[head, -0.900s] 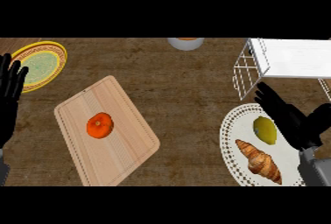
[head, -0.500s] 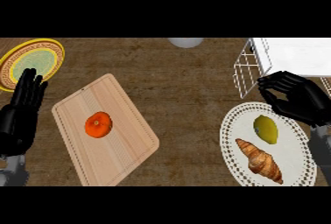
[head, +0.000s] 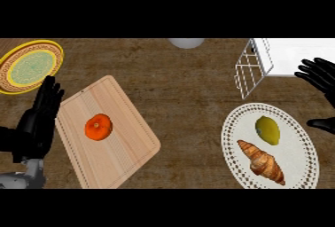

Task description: Pick the lemon from the placemat and place it in the tiered shelf

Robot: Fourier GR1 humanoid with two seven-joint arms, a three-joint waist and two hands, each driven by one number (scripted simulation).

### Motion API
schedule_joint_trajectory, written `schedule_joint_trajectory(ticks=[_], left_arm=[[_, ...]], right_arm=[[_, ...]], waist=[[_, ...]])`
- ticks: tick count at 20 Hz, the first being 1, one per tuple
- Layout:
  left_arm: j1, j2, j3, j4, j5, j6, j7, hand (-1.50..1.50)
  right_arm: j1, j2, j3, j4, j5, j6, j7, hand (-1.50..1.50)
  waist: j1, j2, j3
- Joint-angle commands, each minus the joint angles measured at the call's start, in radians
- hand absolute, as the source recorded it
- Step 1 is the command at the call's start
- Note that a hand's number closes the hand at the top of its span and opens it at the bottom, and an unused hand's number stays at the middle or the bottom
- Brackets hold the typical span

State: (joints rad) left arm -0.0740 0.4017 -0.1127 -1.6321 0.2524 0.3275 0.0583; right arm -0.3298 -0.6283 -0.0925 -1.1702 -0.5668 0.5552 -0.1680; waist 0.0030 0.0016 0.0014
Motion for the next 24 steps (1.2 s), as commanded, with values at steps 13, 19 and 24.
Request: schedule_joint_trajectory(ticks=[13,19,24], left_arm=[[0.007,-0.020,-0.006,-0.014,-0.026,0.015,0.035,0.00],[0.073,-0.036,-0.021,-0.092,-0.054,0.013,0.044,0.00],[-0.045,-0.041,0.008,-0.020,-0.057,0.004,0.091,0.00]], right_arm=[[-0.024,-0.317,0.221,-0.423,0.592,0.011,0.159,-1.50],[0.040,-0.218,0.294,-0.589,0.688,-0.061,0.408,-1.50],[0.022,-0.161,0.404,-0.557,0.924,-0.110,0.420,-1.50]], waist=[[-0.006,-0.006,-0.003],[-0.001,-0.005,-0.002],[0.001,0.000,-0.001]])
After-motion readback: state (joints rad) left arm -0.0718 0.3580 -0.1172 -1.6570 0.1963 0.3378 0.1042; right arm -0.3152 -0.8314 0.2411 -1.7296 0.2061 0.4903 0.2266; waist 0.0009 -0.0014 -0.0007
